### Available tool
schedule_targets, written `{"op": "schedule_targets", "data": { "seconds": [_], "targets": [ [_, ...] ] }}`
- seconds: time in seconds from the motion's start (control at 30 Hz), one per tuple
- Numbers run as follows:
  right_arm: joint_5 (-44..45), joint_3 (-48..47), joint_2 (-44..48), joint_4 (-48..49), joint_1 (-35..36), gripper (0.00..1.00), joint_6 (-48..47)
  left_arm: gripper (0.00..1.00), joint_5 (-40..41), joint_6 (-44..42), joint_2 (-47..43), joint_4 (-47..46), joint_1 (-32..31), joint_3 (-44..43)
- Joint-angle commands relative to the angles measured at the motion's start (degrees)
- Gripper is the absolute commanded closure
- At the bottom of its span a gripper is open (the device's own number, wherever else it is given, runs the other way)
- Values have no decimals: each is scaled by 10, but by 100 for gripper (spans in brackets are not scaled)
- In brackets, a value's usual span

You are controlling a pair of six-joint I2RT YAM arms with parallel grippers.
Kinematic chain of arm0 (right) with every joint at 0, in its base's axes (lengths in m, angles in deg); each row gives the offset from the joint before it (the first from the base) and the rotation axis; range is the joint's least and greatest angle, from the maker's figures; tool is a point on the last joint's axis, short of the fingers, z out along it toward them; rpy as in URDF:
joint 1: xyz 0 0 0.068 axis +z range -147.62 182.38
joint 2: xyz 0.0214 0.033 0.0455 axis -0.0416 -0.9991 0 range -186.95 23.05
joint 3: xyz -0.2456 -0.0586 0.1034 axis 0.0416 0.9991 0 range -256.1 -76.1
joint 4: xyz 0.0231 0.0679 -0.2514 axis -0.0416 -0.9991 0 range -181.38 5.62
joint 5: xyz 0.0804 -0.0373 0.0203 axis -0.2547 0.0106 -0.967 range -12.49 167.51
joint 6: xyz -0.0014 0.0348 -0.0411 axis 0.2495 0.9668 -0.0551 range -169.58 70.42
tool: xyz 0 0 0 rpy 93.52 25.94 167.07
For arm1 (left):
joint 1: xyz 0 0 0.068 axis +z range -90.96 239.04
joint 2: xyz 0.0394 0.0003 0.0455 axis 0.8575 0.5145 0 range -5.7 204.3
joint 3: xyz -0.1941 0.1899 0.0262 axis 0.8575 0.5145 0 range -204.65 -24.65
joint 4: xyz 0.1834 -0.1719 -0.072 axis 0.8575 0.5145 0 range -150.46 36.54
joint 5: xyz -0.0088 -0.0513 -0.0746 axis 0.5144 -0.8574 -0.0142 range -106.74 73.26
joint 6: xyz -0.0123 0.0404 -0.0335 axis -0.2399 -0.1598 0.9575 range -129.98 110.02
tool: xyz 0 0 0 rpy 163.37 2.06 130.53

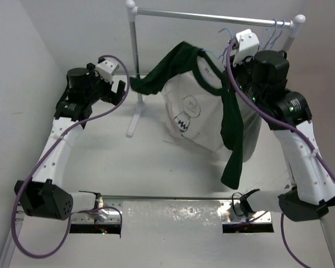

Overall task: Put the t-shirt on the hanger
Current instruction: Place the hanger at the clothesline.

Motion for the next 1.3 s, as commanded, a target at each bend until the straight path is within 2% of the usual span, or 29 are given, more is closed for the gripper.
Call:
{"op": "schedule_targets", "data": {
  "seconds": [0.0,0.1,0.27,0.53,0.77,0.93,1.07,1.13,1.17,1.2,1.23,1.27],
  "targets": [
    [79,-71,-39,-53,-11,100,-2,0,-44,8,-23,33,2,-23],
    [83,-109,-55,-50,-13,100,4,0,-82,-8,-23,55,2,-18],
    [131,-128,-62,-2,-17,100,3,0,-66,-8,-24,44,2,8],
    [171,-197,-140,38,-56,100,14,0,-63,-1,-28,37,2,23],
    [108,-191,-181,57,-126,100,78,0,-58,-6,-29,32,2,46],
    [75,-135,-172,64,-129,100,90,0,-54,-14,-33,33,2,63],
    [61,-14,-104,118,-129,100,100,0,-53,-20,-38,31,2,80],
    [54,2,-90,127,-129,76,102,0,-51,-18,-38,30,2,88],
    [49,31,-53,124,-129,64,100,0,-49,-17,-38,30,2,90],
    [43,37,-40,119,-130,55,99,0,-41,-12,-40,29,2,97],
    [31,42,-29,115,-129,40,97,0,-33,-8,-40,27,2,102],
    [24,56,-1,108,-129,35,96,0,-25,-6,-40,22,2,106]
  ]
}}
